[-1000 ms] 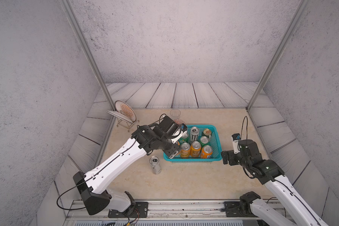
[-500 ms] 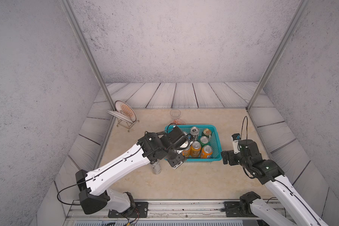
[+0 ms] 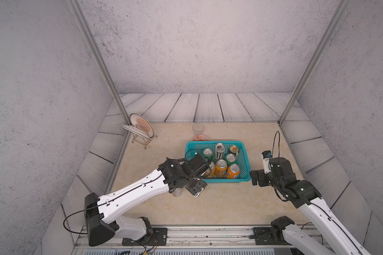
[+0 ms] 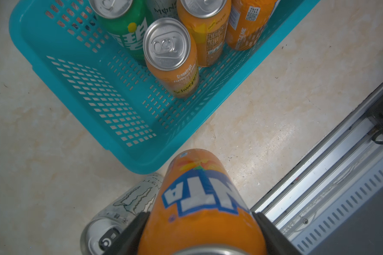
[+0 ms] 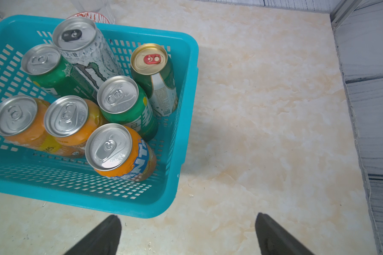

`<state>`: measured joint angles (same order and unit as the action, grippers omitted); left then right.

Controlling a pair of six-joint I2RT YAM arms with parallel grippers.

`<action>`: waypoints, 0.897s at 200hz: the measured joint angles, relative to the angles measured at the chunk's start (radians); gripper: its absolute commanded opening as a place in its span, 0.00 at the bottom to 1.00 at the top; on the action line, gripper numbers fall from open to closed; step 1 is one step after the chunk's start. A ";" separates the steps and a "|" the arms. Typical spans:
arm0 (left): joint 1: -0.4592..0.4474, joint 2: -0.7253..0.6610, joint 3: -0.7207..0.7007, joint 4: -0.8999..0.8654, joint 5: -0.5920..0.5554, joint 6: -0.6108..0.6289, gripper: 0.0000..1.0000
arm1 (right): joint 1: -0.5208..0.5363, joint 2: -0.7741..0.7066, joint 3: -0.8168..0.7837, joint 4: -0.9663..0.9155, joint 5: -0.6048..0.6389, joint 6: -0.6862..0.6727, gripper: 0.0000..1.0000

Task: Take out the drinks from the basket
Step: Place the drink at the center of the board.

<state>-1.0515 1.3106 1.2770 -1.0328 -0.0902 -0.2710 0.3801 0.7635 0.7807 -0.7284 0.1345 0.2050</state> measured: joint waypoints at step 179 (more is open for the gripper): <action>0.000 0.133 -0.187 0.219 -0.061 -0.150 0.71 | 0.000 0.000 0.000 0.002 0.000 0.001 0.99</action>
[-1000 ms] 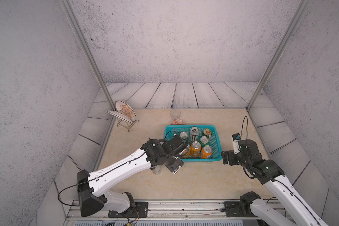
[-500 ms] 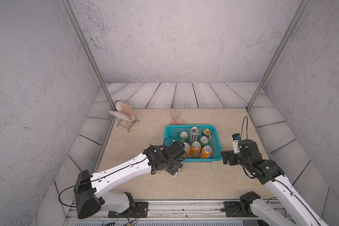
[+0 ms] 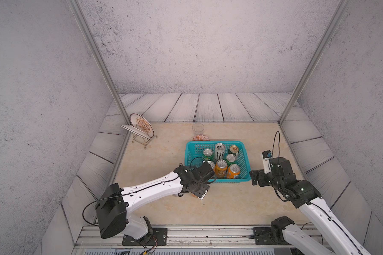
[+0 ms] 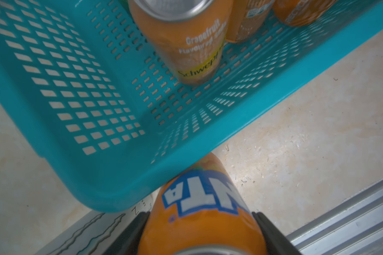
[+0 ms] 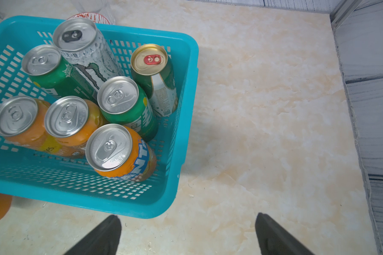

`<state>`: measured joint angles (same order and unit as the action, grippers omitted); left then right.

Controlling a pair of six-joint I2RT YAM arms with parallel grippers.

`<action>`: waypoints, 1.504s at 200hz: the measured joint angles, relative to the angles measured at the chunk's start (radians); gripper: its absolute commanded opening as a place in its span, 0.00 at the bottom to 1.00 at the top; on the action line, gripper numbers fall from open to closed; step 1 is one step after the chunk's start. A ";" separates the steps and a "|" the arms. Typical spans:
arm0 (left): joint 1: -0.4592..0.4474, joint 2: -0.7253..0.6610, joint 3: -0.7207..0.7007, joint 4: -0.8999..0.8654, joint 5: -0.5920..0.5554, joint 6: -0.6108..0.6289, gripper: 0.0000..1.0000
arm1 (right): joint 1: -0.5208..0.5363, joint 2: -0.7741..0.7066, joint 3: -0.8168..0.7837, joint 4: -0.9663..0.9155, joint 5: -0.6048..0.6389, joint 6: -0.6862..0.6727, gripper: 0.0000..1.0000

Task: Take out the drinks from the basket
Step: Place the drink at the center of the board.

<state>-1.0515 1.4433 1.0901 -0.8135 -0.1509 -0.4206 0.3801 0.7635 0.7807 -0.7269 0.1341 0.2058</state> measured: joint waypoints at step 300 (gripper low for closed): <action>0.000 -0.112 0.047 0.054 -0.004 0.005 1.00 | 0.000 -0.006 0.012 -0.004 0.010 -0.028 0.99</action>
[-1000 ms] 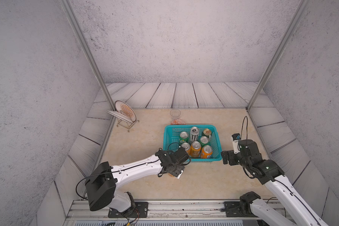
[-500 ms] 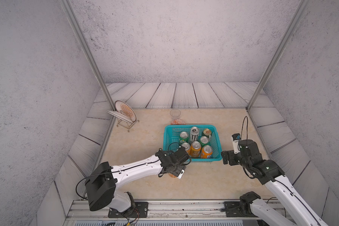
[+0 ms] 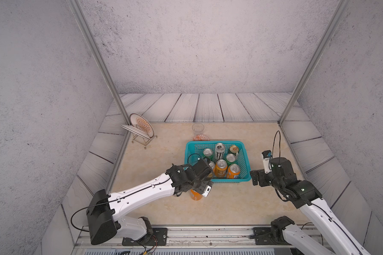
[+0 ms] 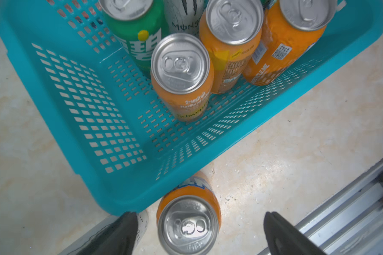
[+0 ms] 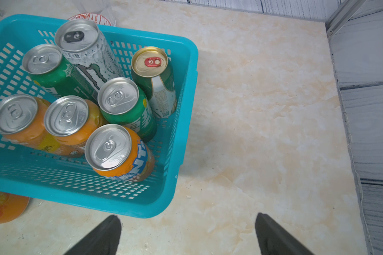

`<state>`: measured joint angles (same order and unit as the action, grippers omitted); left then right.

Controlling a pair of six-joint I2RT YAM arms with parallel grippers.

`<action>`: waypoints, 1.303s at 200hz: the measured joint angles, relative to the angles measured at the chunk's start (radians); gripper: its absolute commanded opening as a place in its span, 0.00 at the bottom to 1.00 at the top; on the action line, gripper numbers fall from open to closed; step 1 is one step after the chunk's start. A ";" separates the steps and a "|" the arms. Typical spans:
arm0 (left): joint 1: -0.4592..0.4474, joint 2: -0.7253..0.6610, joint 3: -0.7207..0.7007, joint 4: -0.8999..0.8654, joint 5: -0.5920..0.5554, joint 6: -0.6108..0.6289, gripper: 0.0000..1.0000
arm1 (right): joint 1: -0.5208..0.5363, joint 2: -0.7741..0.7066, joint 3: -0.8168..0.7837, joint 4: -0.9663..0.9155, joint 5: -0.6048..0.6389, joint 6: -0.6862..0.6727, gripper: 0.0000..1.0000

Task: Take out the drinks from the basket
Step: Place the drink at the center of the board, then pick up the drink from the basket.

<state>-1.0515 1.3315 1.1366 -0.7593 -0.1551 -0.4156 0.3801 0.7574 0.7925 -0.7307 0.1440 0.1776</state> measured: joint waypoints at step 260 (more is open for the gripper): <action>0.219 0.392 0.345 -0.055 0.221 0.232 0.96 | 0.000 -0.069 0.033 -0.055 -0.029 0.092 0.99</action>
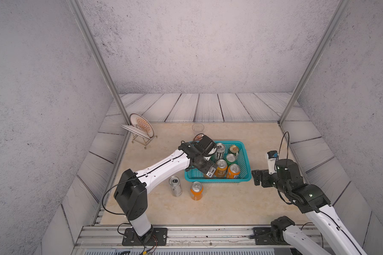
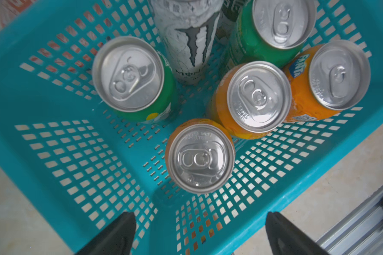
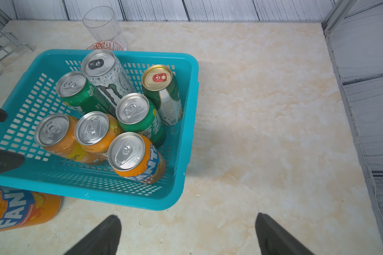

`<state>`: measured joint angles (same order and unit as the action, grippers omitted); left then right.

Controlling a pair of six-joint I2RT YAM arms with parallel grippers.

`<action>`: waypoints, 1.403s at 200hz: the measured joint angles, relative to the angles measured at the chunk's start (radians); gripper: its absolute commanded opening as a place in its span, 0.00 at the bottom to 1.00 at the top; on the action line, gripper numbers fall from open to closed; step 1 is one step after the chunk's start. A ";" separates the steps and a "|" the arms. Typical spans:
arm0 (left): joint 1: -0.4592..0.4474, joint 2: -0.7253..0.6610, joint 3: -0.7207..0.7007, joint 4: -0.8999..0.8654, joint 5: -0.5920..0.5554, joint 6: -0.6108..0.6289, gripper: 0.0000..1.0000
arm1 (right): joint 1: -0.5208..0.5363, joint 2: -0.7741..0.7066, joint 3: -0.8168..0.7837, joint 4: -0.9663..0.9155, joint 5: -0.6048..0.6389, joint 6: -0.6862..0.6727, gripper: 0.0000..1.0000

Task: Take out the drinks from the basket
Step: Pick up the drink from the basket.

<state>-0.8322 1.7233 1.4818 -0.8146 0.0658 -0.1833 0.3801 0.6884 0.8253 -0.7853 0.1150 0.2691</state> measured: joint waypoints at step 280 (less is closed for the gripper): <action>-0.001 0.235 0.096 0.037 -0.045 0.000 0.70 | 0.000 -0.019 0.015 -0.034 0.009 0.005 0.99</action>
<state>-0.8333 1.9587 1.5776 -0.7780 0.0204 -0.1837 0.3801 0.6693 0.8402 -0.8188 0.1242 0.2745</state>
